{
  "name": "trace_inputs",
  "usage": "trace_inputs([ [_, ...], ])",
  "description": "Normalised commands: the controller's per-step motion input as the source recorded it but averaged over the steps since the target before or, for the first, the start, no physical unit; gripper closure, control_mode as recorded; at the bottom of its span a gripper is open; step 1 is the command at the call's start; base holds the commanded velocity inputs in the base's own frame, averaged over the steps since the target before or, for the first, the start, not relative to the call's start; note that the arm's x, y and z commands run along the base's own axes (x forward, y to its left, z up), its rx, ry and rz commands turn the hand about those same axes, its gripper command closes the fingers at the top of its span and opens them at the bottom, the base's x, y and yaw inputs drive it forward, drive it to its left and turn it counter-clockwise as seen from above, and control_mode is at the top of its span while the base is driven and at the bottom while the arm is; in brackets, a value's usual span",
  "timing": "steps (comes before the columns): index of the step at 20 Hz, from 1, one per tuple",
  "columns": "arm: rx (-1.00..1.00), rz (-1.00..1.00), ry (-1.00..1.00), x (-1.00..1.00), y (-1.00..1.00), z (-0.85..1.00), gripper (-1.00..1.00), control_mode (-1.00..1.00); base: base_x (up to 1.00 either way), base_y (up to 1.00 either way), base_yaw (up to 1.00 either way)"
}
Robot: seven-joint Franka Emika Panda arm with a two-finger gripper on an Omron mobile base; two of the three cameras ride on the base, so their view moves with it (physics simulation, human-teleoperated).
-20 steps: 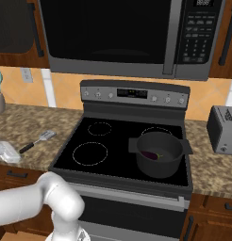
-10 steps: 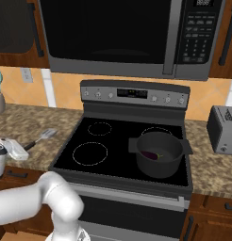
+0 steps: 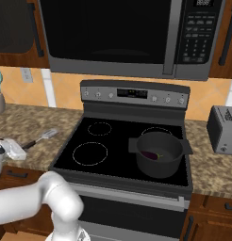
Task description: Put the eggplant and lime in the pot. Retrieve the spatula and lightly stir the vegetables in the pot.
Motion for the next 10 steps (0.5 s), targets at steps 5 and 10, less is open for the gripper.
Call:
trace_inputs([
  [5, 0.02, 0.0, -0.08, -0.61, 0.0, 0.74, 1.0, -1.0, 0.0, 0.0, 0.0],
  [10, 0.25, 0.0, -0.01, -0.87, -0.16, 1.0, 1.0, -1.0, 0.0, 0.0, 0.0],
])
